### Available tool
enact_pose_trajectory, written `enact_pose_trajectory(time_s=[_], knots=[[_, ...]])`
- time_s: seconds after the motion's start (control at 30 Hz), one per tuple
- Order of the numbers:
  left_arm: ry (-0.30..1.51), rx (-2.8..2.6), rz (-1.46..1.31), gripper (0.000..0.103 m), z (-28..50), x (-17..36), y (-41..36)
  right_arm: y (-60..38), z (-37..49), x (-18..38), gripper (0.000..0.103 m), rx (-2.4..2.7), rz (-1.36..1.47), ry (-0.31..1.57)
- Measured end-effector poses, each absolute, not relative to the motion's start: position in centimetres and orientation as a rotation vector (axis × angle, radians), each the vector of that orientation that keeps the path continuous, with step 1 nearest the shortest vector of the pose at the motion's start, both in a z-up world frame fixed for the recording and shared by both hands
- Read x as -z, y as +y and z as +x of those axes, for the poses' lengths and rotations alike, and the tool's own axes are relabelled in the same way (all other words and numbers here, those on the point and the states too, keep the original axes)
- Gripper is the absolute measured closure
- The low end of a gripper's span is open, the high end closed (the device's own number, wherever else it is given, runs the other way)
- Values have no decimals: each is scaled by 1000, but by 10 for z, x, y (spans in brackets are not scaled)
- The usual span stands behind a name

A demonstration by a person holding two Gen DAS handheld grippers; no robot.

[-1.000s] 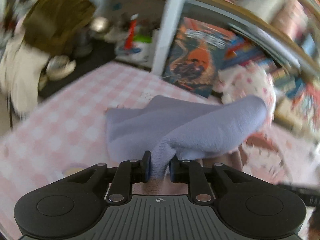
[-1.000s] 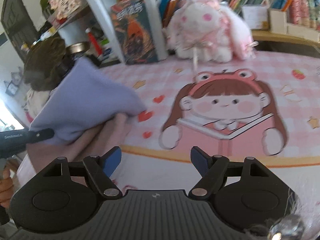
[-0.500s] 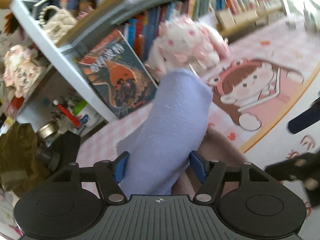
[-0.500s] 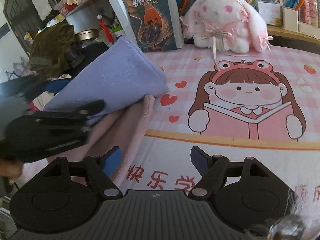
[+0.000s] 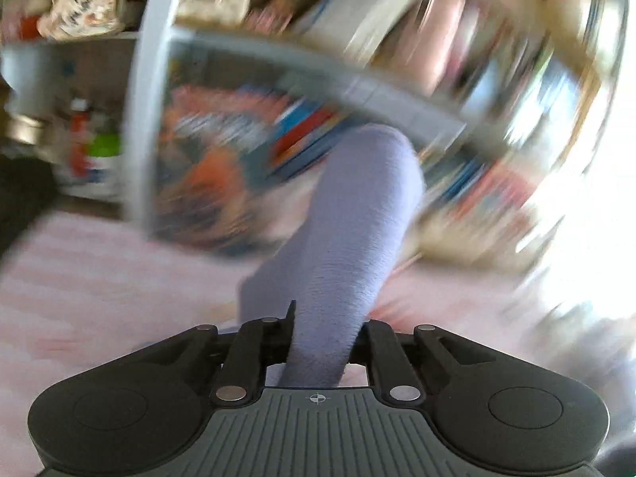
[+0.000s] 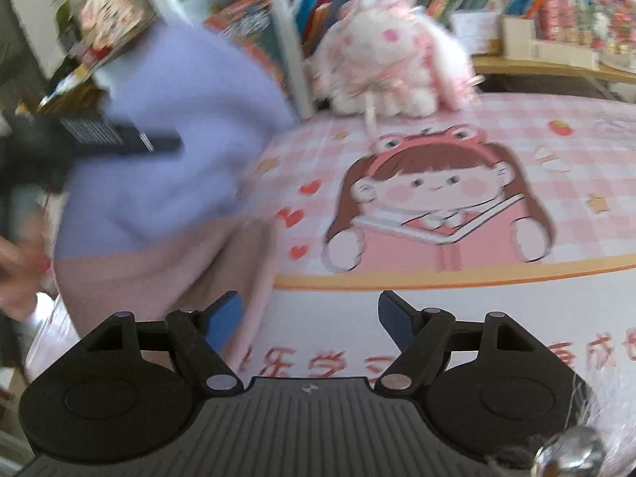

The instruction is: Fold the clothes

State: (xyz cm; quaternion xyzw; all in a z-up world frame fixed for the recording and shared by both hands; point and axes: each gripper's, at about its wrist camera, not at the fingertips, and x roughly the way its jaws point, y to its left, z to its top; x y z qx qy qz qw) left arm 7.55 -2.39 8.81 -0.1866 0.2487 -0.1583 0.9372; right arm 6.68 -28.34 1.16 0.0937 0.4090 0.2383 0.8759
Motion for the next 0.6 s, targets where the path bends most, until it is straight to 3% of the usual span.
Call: enact_pose_trajectory(time_s=[0.17, 0.23, 0.3, 0.43, 0.5, 0.6], knots=[[373, 445, -780, 91, 67, -119, 8, -321, 68, -35, 29, -432, 299, 764], [421, 359, -790, 89, 72, -101, 25, -334, 64, -46, 28, -445, 317, 715], [469, 272, -798, 80, 77, -83, 42, -339, 59, -53, 28, -454, 309, 686], [757, -20, -671, 83, 96, -21, 62, -334, 57, -48, 28, -476, 273, 720], [839, -148, -612, 75, 97, 0, 70, -327, 57, -40, 28, -486, 253, 758], [821, -150, -711, 72, 79, 8, 88, -317, 58, -29, 28, -509, 224, 806]])
